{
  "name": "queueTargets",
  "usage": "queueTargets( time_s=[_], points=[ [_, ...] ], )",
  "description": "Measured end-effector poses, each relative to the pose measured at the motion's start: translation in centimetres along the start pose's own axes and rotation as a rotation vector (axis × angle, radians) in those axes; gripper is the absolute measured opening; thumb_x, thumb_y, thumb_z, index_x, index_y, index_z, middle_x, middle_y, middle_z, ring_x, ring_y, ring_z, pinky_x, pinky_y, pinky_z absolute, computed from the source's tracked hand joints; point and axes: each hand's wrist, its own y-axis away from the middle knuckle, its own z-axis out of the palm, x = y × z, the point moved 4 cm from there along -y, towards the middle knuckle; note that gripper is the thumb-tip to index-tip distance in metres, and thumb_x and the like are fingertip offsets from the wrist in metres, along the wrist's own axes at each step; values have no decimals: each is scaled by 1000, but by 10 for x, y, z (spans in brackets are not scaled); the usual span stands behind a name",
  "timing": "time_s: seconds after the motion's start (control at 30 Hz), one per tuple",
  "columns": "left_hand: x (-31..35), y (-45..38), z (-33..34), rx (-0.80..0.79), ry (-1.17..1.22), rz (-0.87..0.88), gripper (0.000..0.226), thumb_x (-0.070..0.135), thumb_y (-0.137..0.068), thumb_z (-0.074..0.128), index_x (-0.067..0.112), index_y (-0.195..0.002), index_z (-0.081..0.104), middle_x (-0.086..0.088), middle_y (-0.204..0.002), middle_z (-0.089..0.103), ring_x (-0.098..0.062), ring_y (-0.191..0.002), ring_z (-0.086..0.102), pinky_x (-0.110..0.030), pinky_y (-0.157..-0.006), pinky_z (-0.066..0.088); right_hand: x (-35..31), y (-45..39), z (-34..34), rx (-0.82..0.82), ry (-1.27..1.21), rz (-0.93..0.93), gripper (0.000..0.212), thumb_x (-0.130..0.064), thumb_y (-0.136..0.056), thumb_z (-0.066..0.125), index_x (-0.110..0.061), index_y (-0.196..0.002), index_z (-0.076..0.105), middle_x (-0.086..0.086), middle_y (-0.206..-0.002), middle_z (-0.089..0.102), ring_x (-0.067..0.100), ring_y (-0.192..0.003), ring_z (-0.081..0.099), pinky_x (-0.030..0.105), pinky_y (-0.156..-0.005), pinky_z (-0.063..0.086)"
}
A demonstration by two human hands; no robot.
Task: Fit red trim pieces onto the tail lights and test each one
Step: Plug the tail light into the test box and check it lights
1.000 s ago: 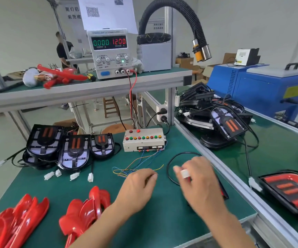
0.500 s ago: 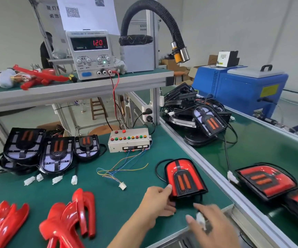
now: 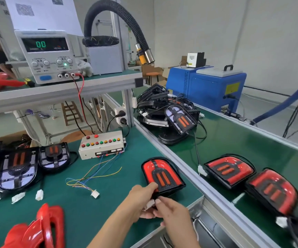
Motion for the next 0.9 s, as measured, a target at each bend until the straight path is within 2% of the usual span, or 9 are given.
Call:
queueTargets(
  time_s=[0.13, 0.27, 0.4, 0.47, 0.57, 0.67, 0.8, 0.83, 0.9],
  points=[
    [-4, -5, -2, -20, -24, 64, 28, 25, -99, 59, -3, -97, 55, -18, -66, 64, -29, -53, 61, -31, -50, 53, 0, -4, -5, -67, -11, -9, 7, -27, -97, 68, -25, -104, 68, -9, -92, 80, 2, -88, 75, 16, -66, 50],
    [-8, -6, -9, -69, 114, 46, 29, 19, -102, 60, -10, -102, 63, -16, -68, 60, -24, -54, 57, -26, -46, 48, -1, -12, -19, -14, -212, 83, 33, -31, -99, 67, -11, -120, 50, 10, -102, 77, 25, -82, 79, 33, -68, 61],
    [-12, 3, -18, -82, 110, 60, 28, 21, -104, 57, -6, -100, 64, -15, -70, 62, -20, -55, 58, -26, -50, 44, -9, -25, -48, 87, -198, 86, 63, -48, -97, 63, -25, -147, 33, 11, -129, 64, 18, -79, 78, 29, -70, 63],
    [-12, 12, -22, -106, 92, 92, 27, 21, -103, 56, -4, -97, 64, -15, -69, 63, -19, -52, 57, -25, -48, 42, -19, -29, -51, -20, -180, 98, 67, -56, -95, 64, -22, -148, 40, 11, -133, 62, 20, -84, 79, 31, -72, 63],
    [-6, 28, -27, -149, -16, 200, 29, 21, -104, 55, -5, -103, 66, -14, -67, 62, -17, -54, 56, -24, -48, 41, -32, -29, -45, -228, -286, 145, 57, -54, -92, 68, -19, -134, 55, 11, -119, 73, 30, -96, 77, 40, -80, 63],
    [7, 44, -34, -146, -251, 385, 25, 25, -104, 53, 4, -106, 67, -8, -68, 65, -13, -58, 59, -23, -55, 45, -35, -30, -44, -269, -354, 109, 77, -46, -90, 72, -18, -152, 36, 12, -126, 71, 28, -105, 74, 42, -82, 62],
    [19, 59, -38, -93, -464, 519, 24, 38, -102, 51, 20, -105, 66, -6, -74, 70, -7, -60, 57, -19, -61, 45, -35, -26, -43, -250, -389, -6, 99, -49, -86, 75, -40, -159, 9, 8, -125, 72, 28, -102, 76, 44, -79, 63],
    [19, 60, -37, -94, -493, 535, 23, 40, -102, 52, 22, -104, 66, -6, -74, 70, -8, -61, 56, -22, -63, 46, -37, -24, -43, -231, -356, -32, 100, -52, -84, 77, -39, -158, 11, 7, -124, 72, 27, -101, 76, 45, -80, 63],
    [21, 61, -34, -103, -527, 570, 20, 40, -101, 54, 24, -102, 66, -5, -73, 69, -8, -63, 57, -27, -66, 47, -41, -22, -46, -216, -209, -117, 87, -63, -77, 79, -30, -148, 40, 2, -121, 74, 21, -101, 76, 46, -83, 63]
  ],
)
